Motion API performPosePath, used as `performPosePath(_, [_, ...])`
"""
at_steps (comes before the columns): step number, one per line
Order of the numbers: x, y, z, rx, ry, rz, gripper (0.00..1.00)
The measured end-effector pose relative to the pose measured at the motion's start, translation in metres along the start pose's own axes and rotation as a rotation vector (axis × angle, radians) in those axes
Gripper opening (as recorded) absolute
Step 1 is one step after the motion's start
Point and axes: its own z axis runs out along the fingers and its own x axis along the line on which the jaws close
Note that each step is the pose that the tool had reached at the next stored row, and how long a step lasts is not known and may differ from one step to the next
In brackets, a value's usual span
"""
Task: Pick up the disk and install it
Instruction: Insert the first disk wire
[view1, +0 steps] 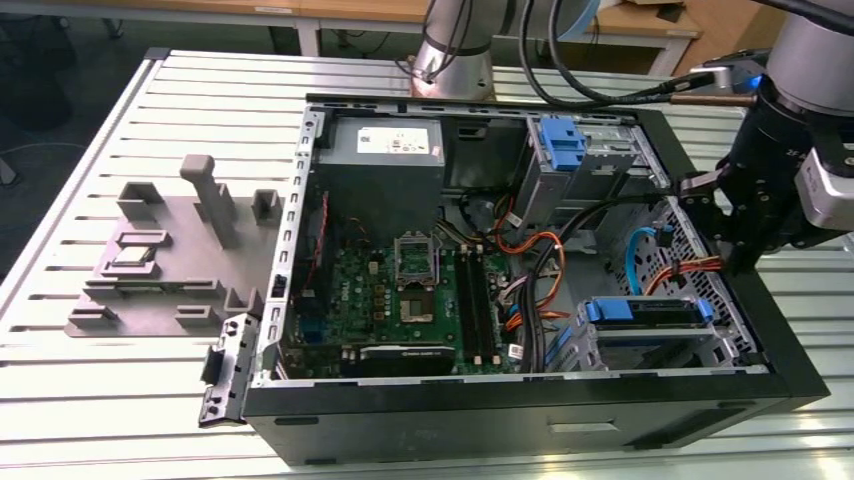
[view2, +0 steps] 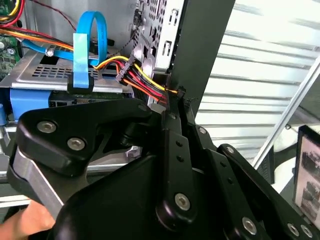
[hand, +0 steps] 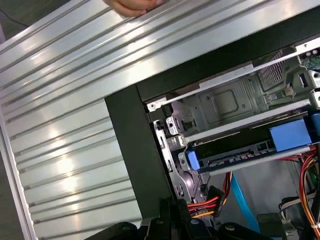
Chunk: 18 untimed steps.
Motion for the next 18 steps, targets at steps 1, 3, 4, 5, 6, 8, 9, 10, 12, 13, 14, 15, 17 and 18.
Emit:
performPosePath(1, [-0.0001,0.0000,0.0001,-0.0041,0.0007,0.015,0.17])
performPosePath(3, [-0.0001,0.0000,0.0000,-0.0139,0.0026,0.050,0.17])
performPosePath(4, [0.0000,0.0000,0.0000,-0.0187,0.0035,0.066,0.17])
performPosePath(5, [0.0000,0.0000,0.0001,-0.0234,0.0044,0.083,0.17])
performPosePath(6, [-0.0001,0.0000,0.0001,-0.0280,0.0053,0.100,0.17])
performPosePath(8, [0.0000,0.0000,0.0001,-0.0377,0.0071,0.134,0.17])
performPosePath(9, [0.0000,0.0000,0.0001,-0.0424,0.0081,0.151,0.17])
performPosePath(10, [0.0000,0.0000,0.0001,-0.0474,0.0090,0.168,0.17])
performPosePath(12, [-0.0011,0.0003,-0.0003,-0.0541,0.0104,0.192,0.17])
performPosePath(13, [-0.0033,0.0011,-0.0010,-0.0550,0.0105,0.195,0.17])
performPosePath(14, [-0.0060,0.0022,-0.0018,-0.0556,0.0108,0.197,0.17])
performPosePath(15, [-0.0083,0.0030,-0.0025,-0.0561,0.0111,0.199,0.17])
performPosePath(17, [-0.0097,0.0030,-0.0028,-0.0579,0.0116,0.207,0.17])
performPosePath(18, [-0.0097,0.0029,-0.0028,-0.0610,0.0122,0.218,0.17])
